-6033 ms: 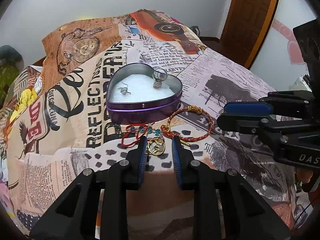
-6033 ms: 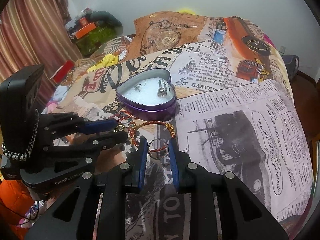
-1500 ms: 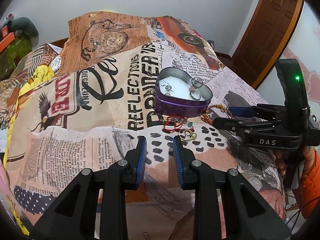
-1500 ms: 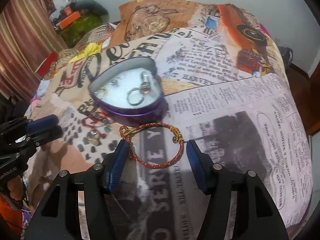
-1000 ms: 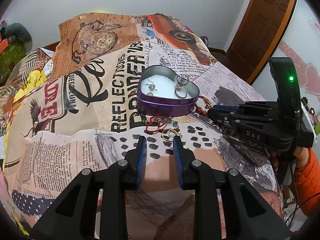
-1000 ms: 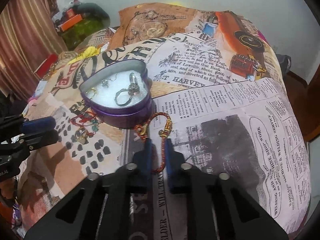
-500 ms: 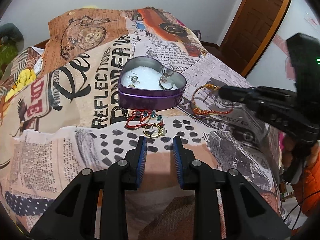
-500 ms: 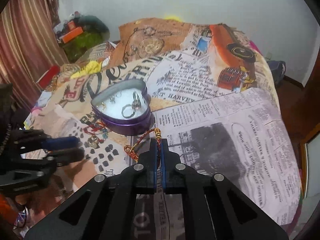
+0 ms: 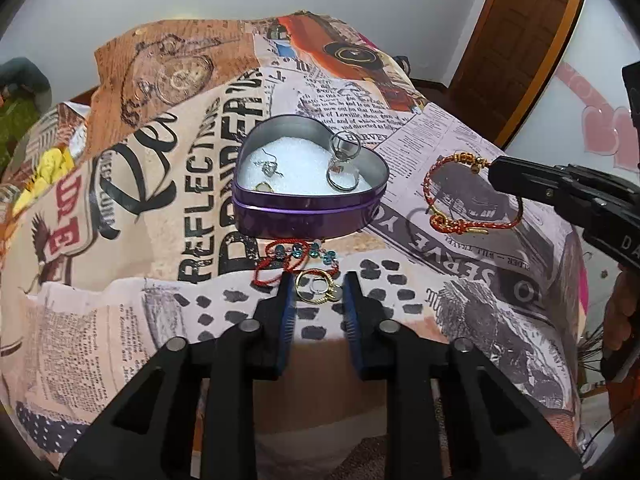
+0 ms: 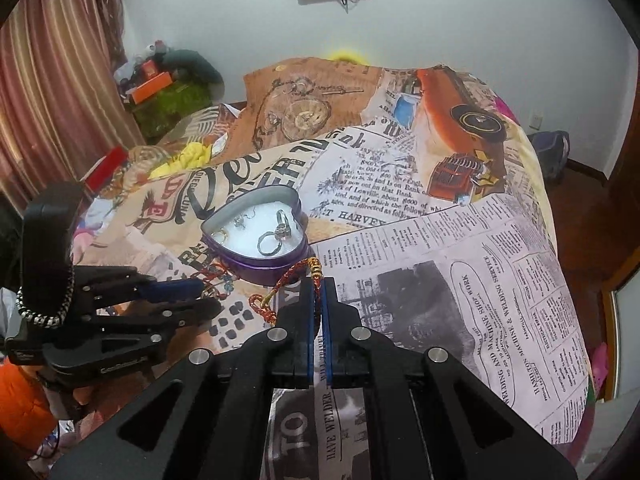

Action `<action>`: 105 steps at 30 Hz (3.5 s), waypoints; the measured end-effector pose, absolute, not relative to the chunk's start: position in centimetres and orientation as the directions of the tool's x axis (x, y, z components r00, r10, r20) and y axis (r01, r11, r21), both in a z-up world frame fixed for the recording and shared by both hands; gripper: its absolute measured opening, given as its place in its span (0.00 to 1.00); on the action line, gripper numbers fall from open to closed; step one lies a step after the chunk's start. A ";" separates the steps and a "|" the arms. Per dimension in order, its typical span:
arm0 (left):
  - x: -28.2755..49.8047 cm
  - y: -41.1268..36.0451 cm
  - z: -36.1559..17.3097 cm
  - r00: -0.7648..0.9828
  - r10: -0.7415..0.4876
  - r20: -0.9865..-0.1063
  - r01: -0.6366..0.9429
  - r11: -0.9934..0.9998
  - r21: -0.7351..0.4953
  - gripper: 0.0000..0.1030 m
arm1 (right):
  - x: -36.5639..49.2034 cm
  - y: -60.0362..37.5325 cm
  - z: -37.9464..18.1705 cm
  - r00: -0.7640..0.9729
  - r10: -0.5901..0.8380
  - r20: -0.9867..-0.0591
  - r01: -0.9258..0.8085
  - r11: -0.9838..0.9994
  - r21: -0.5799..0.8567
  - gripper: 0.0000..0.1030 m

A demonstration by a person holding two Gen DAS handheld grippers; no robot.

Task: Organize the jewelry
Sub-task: 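Grasp the braided bracelet with the right tool and lift it, then carry the braided bracelet over the heart tin and open the right tool, then withdraw the right tool and move it to the red beaded bracelet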

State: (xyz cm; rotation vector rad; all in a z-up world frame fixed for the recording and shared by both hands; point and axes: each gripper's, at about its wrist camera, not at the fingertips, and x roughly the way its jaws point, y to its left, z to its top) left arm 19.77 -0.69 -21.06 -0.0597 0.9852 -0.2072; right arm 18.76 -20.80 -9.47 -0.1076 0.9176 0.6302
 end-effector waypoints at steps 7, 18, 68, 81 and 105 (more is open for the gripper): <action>19.1 -0.5 -20.7 0.548 -0.194 -0.814 0.150 0.980 -0.132 0.07 | 18.7 -20.7 -8.7 0.454 0.475 -0.754 -0.555 0.813 0.178 0.03; 18.1 1.4 -18.5 0.606 -0.175 -0.776 0.118 0.984 -0.130 0.07 | 19.0 -19.2 -7.4 0.472 0.501 -0.725 -0.570 0.801 0.183 0.03; 20.7 6.5 -18.8 0.600 -0.161 -0.784 0.056 0.986 -0.159 0.31 | 23.2 -11.8 -11.2 0.368 0.429 -0.825 -0.660 0.745 0.093 0.04; 21.1 3.2 -20.4 0.559 -0.215 -0.801 0.138 0.976 -0.166 0.26 | 22.2 -14.2 -10.1 0.388 0.439 -0.811 -0.623 0.773 0.120 0.34; 19.6 4.6 -17.6 0.645 -0.182 -0.742 0.101 0.983 -0.153 0.11 | 19.5 -13.6 -13.1 0.253 0.437 -0.863 -0.675 0.719 0.166 0.34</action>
